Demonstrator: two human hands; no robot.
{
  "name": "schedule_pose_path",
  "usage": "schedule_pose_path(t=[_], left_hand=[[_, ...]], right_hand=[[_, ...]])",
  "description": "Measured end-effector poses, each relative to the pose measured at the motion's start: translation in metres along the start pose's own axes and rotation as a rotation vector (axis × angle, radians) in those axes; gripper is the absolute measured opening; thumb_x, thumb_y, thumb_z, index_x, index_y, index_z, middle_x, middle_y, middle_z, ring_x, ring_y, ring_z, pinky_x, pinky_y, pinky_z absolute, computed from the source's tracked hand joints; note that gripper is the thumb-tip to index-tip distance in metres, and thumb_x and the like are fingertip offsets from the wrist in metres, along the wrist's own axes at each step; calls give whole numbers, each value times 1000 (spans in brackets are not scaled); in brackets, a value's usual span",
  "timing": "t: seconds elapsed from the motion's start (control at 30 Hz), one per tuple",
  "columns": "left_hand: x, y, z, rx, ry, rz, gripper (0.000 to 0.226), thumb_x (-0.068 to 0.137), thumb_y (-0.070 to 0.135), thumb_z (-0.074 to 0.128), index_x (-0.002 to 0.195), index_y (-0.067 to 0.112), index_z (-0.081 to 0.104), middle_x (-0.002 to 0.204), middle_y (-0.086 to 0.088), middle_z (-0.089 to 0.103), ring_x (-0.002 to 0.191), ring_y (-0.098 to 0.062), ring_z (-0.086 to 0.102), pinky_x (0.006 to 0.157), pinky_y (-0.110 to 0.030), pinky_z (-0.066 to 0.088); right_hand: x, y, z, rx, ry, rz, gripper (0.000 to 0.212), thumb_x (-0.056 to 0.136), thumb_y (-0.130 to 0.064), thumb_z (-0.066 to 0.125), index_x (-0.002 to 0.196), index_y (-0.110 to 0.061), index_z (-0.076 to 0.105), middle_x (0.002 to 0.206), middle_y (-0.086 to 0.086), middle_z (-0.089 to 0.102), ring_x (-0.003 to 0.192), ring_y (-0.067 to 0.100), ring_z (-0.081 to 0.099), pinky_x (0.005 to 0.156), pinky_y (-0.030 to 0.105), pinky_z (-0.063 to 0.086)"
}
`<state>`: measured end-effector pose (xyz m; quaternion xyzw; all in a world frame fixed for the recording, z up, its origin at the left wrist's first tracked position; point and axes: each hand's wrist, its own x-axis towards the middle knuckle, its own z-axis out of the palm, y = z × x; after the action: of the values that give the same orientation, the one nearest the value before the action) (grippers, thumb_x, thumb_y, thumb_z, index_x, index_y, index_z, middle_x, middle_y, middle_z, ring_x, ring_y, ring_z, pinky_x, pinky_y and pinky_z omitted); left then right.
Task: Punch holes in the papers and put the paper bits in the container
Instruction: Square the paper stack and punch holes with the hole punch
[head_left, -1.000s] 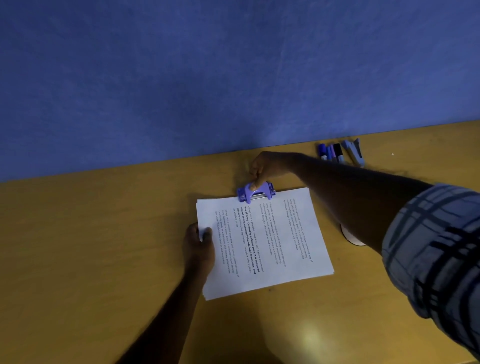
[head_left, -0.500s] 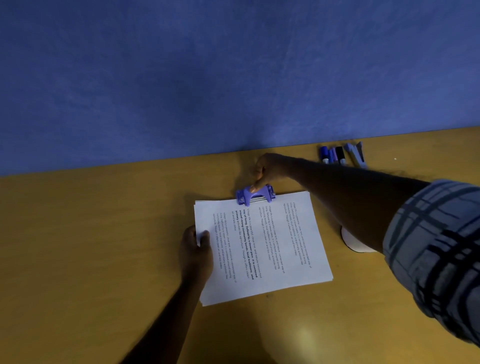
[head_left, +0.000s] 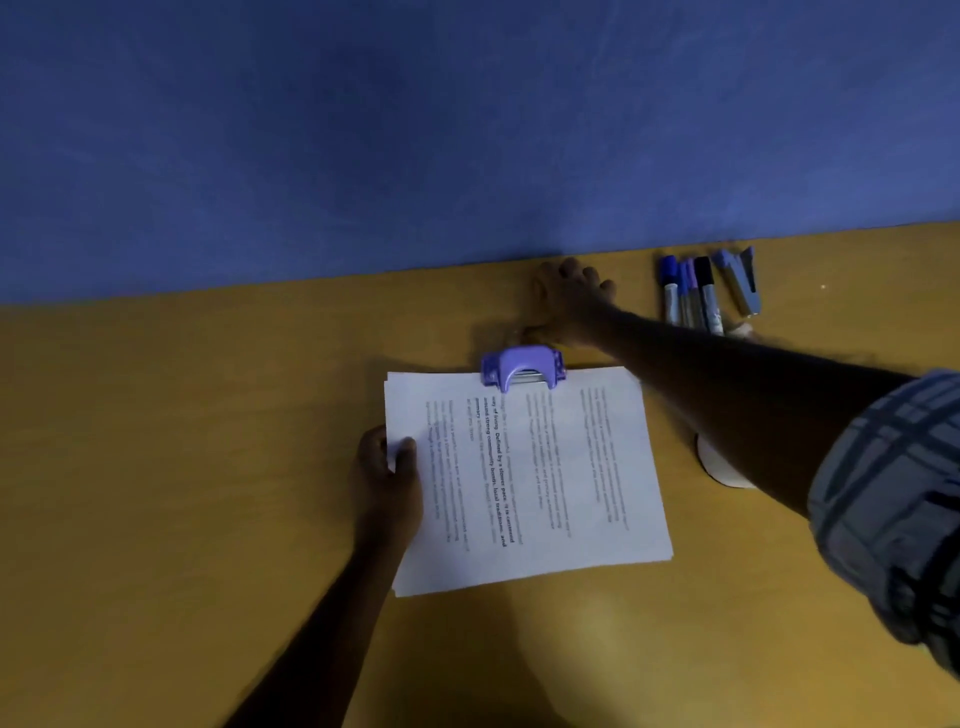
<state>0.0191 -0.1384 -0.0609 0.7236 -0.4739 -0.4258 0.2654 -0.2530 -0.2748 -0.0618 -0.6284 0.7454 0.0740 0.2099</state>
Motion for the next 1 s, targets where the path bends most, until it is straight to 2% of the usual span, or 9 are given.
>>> schedule_pose_path(t=[0.3, 0.4, 0.47, 0.53, 0.63, 0.73, 0.87, 1.0], left_hand=[[-3, 5, -1, 5, 11, 51, 26, 97, 14, 52, 118, 1, 55, 110, -13, 63, 89, -18, 57, 64, -19, 41], [-3, 5, -1, 4, 20, 60, 24, 96, 12, 53, 116, 0, 56, 109, -13, 63, 89, -17, 57, 64, -17, 39], [-3, 5, -2, 10, 17, 57, 23, 96, 13, 53, 115, 0, 56, 108, -13, 63, 88, -16, 57, 63, -17, 39], [-2, 4, -2, 2, 9, 47, 23, 96, 13, 53, 115, 0, 56, 108, -13, 63, 88, -17, 57, 65, -19, 41], [-1, 4, -3, 3, 11, 52, 23, 96, 12, 53, 115, 0, 57, 107, -12, 64, 88, -17, 57, 67, -20, 41], [0, 4, -3, 0, 19, 57, 23, 95, 12, 54, 113, -1, 58, 106, -14, 65, 89, -20, 59, 73, -26, 44], [1, 3, -3, 13, 10, 54, 24, 95, 14, 54, 114, 0, 58, 107, -15, 65, 95, -28, 63, 83, -39, 53], [0, 2, -3, 24, 6, 64, 22, 96, 16, 54, 112, 2, 57, 104, -12, 64, 90, -25, 62, 78, -36, 52]], right_hand=[[-9, -8, -8, 24, -12, 43, 96, 59, -68, 76, 134, -18, 42, 144, 15, 38, 131, 40, 36, 103, 57, 33], [-15, -11, -11, 108, 26, -32, 64, 76, -63, 67, 119, -16, 60, 125, 10, 56, 116, 32, 51, 97, 49, 42], [-22, -12, -14, 282, -25, -137, 46, 87, -53, 60, 107, -12, 68, 108, 7, 67, 95, 21, 59, 81, 35, 47], [-33, -14, -18, 341, -95, -236, 40, 88, -51, 60, 95, -13, 71, 93, 4, 71, 80, 16, 60, 67, 26, 45], [-43, -16, -20, 353, -173, -297, 25, 87, -44, 66, 90, -19, 70, 87, -3, 69, 72, 7, 59, 60, 15, 43], [-47, -14, -16, 371, -215, -316, 23, 87, -39, 68, 86, -16, 71, 79, 2, 70, 64, 9, 60, 53, 11, 42], [-47, -11, -9, 461, -214, -289, 27, 86, -39, 69, 87, -12, 74, 79, 11, 72, 63, 14, 60, 56, 21, 43], [-43, -10, -11, 447, -242, -302, 26, 87, -41, 68, 82, -16, 73, 76, 9, 71, 54, 3, 57, 50, 12, 42]])
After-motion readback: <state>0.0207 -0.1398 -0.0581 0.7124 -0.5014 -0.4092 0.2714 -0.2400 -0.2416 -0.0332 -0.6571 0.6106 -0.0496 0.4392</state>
